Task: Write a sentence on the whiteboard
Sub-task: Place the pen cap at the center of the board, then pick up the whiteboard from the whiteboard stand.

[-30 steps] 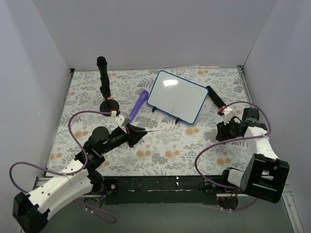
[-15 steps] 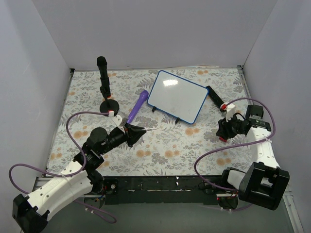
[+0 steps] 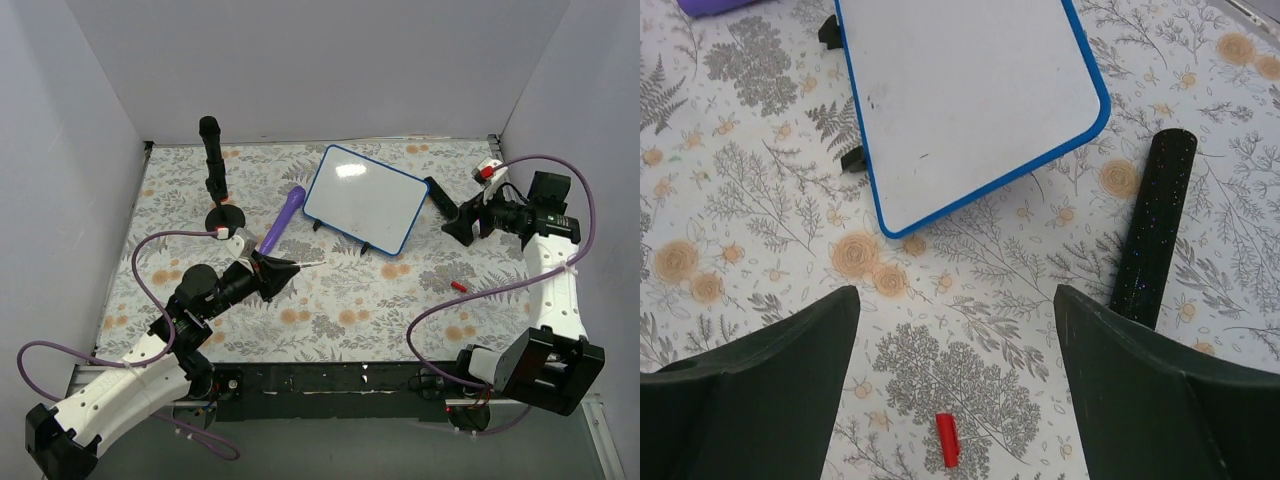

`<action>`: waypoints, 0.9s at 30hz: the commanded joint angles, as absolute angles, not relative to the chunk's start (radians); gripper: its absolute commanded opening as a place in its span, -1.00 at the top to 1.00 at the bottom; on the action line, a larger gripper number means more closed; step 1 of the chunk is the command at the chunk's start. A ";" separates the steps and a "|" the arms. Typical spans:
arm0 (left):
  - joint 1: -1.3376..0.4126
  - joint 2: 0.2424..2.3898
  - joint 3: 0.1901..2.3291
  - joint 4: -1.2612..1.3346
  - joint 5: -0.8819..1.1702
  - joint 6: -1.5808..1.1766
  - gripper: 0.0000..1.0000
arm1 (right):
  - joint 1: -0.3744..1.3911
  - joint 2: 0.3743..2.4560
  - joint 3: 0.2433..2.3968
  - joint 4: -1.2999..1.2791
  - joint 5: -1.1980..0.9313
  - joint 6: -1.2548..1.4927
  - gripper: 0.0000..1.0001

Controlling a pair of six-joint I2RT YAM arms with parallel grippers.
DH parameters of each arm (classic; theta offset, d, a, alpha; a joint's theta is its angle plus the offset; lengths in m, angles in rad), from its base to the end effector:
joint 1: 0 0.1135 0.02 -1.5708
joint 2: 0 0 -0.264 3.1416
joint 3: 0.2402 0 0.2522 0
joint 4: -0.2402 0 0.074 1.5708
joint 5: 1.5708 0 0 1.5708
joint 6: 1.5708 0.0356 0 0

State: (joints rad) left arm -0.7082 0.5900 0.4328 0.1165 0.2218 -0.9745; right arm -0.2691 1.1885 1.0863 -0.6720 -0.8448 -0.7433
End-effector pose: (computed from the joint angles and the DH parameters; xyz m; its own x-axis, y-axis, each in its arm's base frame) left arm 0.1169 -0.1104 0.2769 -0.6805 -0.4799 -0.5537 0.4245 0.3577 -0.8318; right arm 0.2395 -0.0384 0.3249 -0.2668 -0.3924 -0.8802 -0.7056 0.7016 -0.0989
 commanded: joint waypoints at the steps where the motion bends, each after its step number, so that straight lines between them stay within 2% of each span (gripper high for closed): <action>1: -0.703 0.572 0.439 0.153 0.195 -0.999 1.00 | -0.275 1.296 1.126 -0.563 -0.988 -0.514 -0.74; 3: -0.703 0.571 0.445 0.152 0.184 -0.982 1.00 | -0.275 1.406 1.204 -0.656 -1.118 -0.616 -0.68; 4: -0.703 0.572 0.448 0.137 0.175 -0.973 1.00 | -0.275 1.431 1.213 -0.707 -1.136 -0.644 -0.55; 5: -0.703 0.574 0.454 0.129 0.169 -0.965 1.00 | -0.275 1.446 1.206 -0.681 -1.156 -0.612 -0.51; 11: -0.703 0.584 0.448 0.112 0.152 -0.917 1.00 | -0.264 1.434 0.971 -0.245 -1.088 -0.249 -0.50; 14: -0.703 0.603 0.443 0.140 0.153 -0.920 1.00 | -0.246 1.457 0.934 -0.170 -1.043 -0.187 -0.50; 21: -0.703 0.620 0.410 0.218 0.167 -0.985 1.00 | -0.230 1.693 1.077 -0.201 -1.084 -0.192 -0.48; 27: -0.703 0.597 0.391 0.224 0.163 -1.012 1.00 | -0.158 1.798 1.164 -0.199 -1.097 -0.190 -0.40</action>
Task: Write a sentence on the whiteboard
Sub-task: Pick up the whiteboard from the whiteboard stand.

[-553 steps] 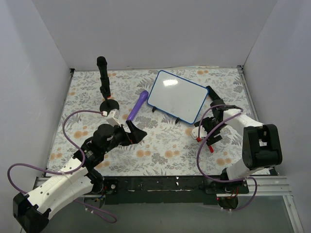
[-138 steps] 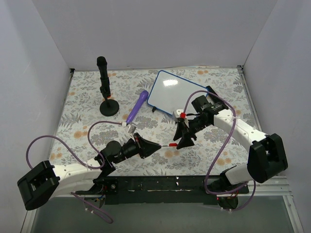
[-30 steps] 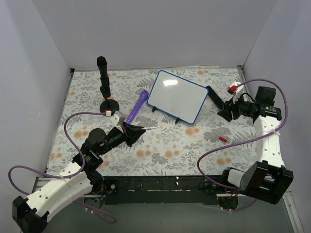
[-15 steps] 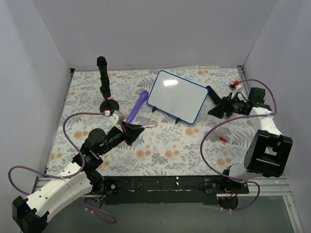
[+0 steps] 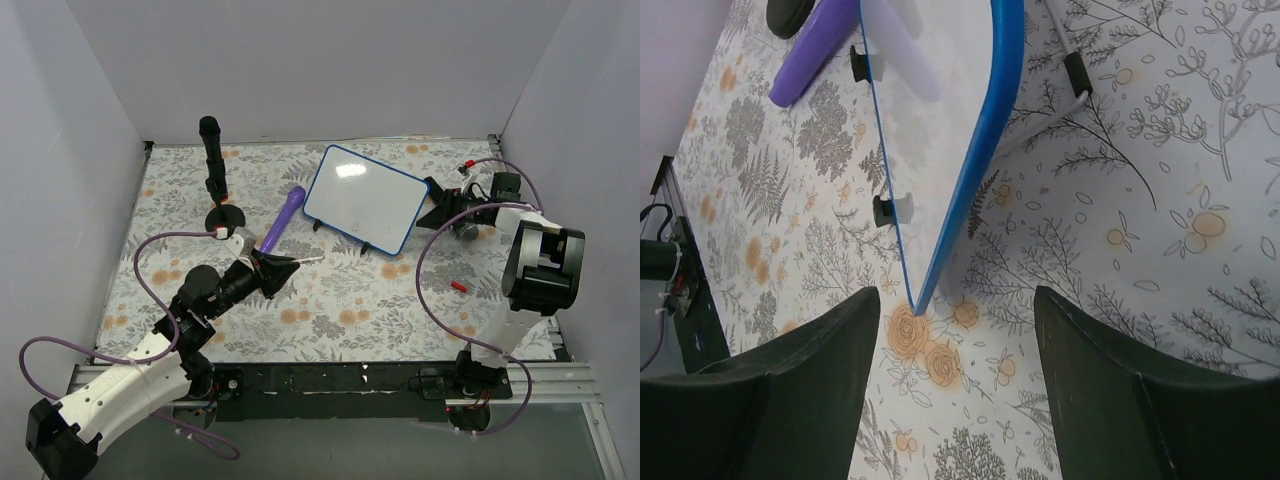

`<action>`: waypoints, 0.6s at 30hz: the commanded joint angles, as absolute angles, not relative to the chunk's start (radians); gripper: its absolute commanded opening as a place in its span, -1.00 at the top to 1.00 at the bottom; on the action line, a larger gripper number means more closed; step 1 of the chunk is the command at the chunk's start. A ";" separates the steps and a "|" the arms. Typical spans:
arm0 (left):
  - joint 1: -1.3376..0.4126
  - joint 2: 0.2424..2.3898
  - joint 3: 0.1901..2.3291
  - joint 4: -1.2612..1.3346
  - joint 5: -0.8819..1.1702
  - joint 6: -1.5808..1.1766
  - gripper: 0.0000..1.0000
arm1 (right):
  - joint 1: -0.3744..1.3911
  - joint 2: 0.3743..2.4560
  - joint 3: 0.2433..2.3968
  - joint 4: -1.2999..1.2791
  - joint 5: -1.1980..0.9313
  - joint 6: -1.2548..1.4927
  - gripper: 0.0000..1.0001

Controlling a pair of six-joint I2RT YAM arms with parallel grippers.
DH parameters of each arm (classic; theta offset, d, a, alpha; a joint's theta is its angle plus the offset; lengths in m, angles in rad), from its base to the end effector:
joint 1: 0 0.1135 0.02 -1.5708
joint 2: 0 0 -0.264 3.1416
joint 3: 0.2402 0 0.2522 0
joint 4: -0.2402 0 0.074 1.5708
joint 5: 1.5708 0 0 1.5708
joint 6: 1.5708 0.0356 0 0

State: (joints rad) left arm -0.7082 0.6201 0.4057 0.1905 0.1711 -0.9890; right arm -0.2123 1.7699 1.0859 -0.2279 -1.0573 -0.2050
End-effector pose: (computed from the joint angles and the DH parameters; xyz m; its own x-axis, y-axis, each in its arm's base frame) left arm 0.1224 -0.1128 0.2708 -0.6535 -0.5243 -0.5460 0.4081 0.3634 -0.8375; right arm 0.3545 -0.0447 0.1917 -0.6717 0.0425 -0.7396 -0.5664 0.6141 0.5496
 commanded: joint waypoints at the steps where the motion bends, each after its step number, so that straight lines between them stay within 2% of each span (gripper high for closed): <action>1: -0.703 0.594 0.387 0.227 0.160 -1.020 1.00 | -0.147 1.805 1.170 -0.190 -1.097 -0.181 -0.40; 13: -0.703 0.630 0.400 0.227 0.150 -1.023 1.00 | -0.095 1.894 1.194 -0.028 -1.118 -0.016 -0.31; 18: -0.703 0.649 0.402 0.255 0.149 -1.032 1.00 | -0.087 1.916 1.186 0.096 -1.170 0.067 -0.12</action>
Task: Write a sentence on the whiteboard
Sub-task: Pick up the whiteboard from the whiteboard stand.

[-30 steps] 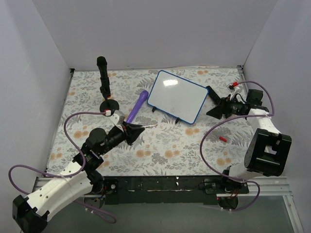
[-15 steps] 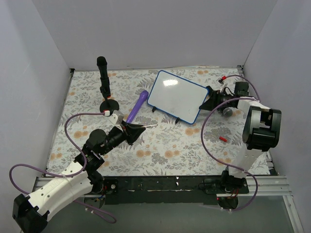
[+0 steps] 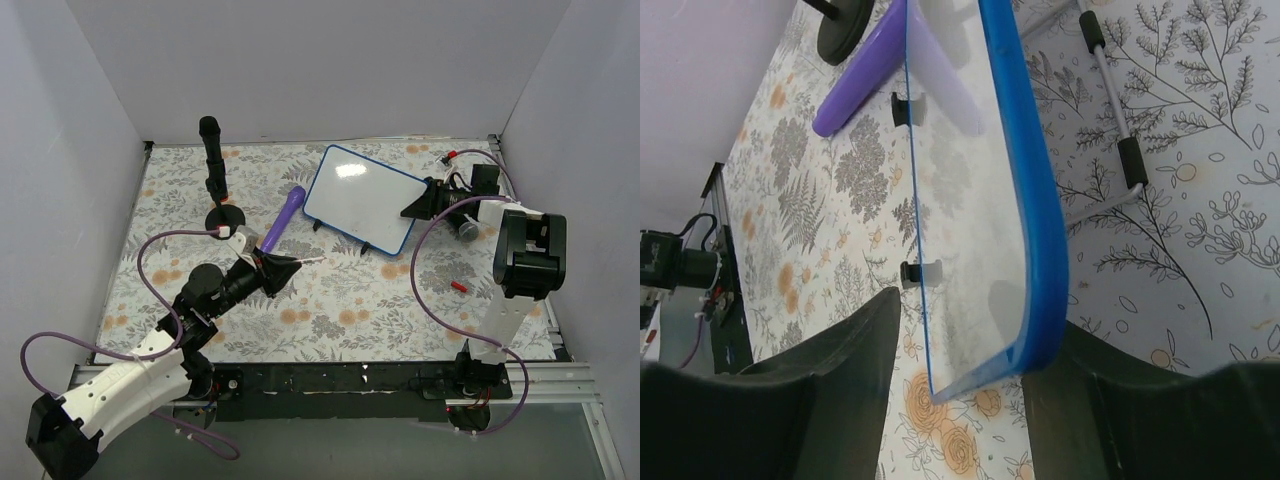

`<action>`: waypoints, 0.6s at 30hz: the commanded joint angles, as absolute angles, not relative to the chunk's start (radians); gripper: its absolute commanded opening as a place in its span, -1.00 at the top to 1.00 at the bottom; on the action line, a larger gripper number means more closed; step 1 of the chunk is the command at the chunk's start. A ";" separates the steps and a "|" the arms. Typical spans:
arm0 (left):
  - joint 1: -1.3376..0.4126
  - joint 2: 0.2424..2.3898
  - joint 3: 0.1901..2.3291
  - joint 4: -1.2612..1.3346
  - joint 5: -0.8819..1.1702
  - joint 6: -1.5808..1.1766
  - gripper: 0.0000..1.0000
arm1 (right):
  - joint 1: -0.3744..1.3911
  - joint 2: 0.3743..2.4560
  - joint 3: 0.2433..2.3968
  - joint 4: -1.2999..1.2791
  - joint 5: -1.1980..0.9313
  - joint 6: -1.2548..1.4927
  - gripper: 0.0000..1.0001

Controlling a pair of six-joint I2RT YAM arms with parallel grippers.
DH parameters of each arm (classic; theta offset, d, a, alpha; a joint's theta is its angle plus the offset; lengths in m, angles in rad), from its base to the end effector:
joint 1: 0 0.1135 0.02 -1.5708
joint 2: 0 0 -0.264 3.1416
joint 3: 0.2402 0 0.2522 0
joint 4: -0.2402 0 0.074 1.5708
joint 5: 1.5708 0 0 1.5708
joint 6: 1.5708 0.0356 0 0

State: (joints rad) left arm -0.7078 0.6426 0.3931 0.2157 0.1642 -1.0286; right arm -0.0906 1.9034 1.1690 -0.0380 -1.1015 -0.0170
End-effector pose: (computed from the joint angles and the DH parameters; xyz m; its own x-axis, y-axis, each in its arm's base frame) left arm 0.1253 -0.1149 0.2657 -0.6690 -0.5397 -0.5110 0.3731 0.3508 -0.8589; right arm 0.3940 -0.0039 0.1805 -0.6848 0.0545 -0.7267 -0.6070 0.5092 0.6101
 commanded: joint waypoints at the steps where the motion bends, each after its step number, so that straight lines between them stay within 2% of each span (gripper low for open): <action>1: -0.703 0.652 0.402 0.258 0.149 -1.034 1.00 | -0.081 1.917 1.189 0.104 -1.172 0.067 -0.09; 8: -0.703 0.657 0.402 0.270 0.141 -1.051 1.00 | -0.063 1.934 1.164 0.241 -1.195 0.152 0.13; 10: -0.703 0.658 0.402 0.270 0.140 -1.054 1.00 | -0.063 1.934 1.146 0.281 -1.210 0.185 0.34; 11: -0.703 0.660 0.402 0.270 0.138 -1.054 1.00 | -0.063 1.934 1.143 0.313 -1.215 0.195 0.51; 12: -0.703 0.663 0.403 0.268 0.138 -1.052 1.00 | -0.063 1.934 1.138 0.327 -1.215 0.212 0.83; 15: -0.703 0.670 0.410 0.268 0.137 -1.052 1.00 | -0.063 1.931 1.138 0.353 -1.227 0.227 0.97; 18: -0.703 0.672 0.416 0.271 0.135 -1.054 1.00 | -0.063 1.916 1.157 0.357 -1.250 0.235 0.97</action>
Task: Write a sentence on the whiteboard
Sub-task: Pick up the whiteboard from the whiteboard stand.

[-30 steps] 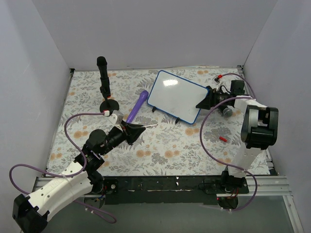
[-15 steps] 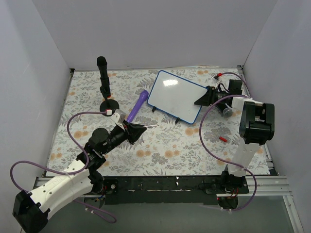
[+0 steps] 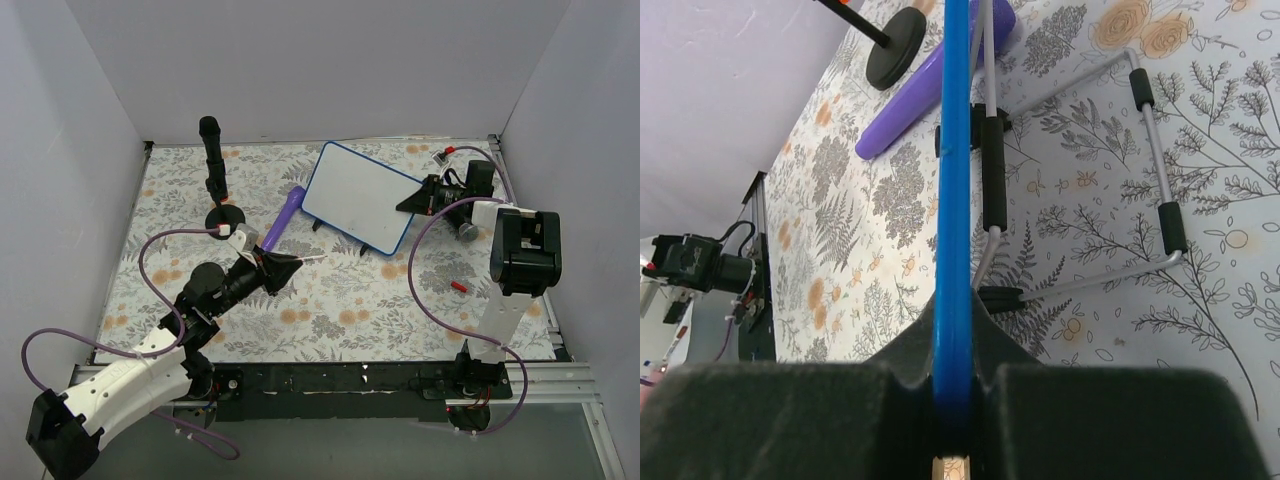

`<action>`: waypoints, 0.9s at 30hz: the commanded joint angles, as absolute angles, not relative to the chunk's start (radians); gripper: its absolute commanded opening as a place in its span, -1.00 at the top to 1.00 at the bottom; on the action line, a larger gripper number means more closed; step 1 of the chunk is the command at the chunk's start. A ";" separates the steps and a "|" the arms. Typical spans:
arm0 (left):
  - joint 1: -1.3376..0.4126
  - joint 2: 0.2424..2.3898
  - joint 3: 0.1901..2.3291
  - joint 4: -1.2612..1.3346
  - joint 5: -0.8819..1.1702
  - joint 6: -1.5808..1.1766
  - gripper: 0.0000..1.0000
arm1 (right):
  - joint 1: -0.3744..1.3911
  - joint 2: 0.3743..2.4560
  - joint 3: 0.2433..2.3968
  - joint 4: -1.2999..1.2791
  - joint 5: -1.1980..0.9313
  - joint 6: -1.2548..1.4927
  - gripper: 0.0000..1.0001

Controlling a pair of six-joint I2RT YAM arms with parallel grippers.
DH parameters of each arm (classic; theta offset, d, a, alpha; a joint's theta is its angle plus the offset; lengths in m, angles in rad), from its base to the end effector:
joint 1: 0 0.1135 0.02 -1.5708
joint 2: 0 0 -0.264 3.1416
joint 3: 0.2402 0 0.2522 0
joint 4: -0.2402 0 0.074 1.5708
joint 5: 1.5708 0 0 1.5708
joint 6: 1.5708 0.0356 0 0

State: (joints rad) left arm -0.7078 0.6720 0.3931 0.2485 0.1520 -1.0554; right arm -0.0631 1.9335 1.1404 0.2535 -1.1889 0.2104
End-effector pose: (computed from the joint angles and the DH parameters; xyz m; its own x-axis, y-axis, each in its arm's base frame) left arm 0.1291 -0.1176 0.2648 -0.6706 -0.5581 -0.4887 0.3534 0.3389 -0.8720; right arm 0.4044 0.0075 0.1830 -0.6625 0.1199 -0.7394 -0.6469 0.4061 0.6454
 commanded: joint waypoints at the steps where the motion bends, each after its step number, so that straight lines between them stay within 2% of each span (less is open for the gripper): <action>1: -0.703 0.672 0.417 0.275 0.135 -1.054 1.00 | -0.064 1.910 1.176 0.348 -1.255 0.233 0.97; 5: -0.703 0.664 0.436 0.253 0.130 -1.046 1.00 | -0.066 1.840 1.250 0.210 -1.236 0.135 0.97; 12: -0.703 0.646 0.474 0.229 0.114 -1.035 1.00 | -0.066 1.712 1.276 0.285 -1.193 0.204 0.97; 16: -0.703 0.623 0.491 0.225 0.103 -1.043 1.00 | -0.066 1.663 1.310 0.194 -1.209 0.152 0.97; 23: -0.703 0.549 0.523 0.230 0.103 -1.068 1.00 | -0.066 1.533 1.377 -0.360 -1.239 -0.260 0.97; 27: -0.703 0.494 0.517 0.236 0.132 -1.086 1.00 | -0.066 1.488 1.393 -0.847 -1.249 -0.649 0.97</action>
State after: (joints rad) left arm -0.7078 0.5434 0.4847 0.2314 0.1143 -1.0687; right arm -0.0643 1.5585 1.3331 -0.3473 -1.1694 -0.2310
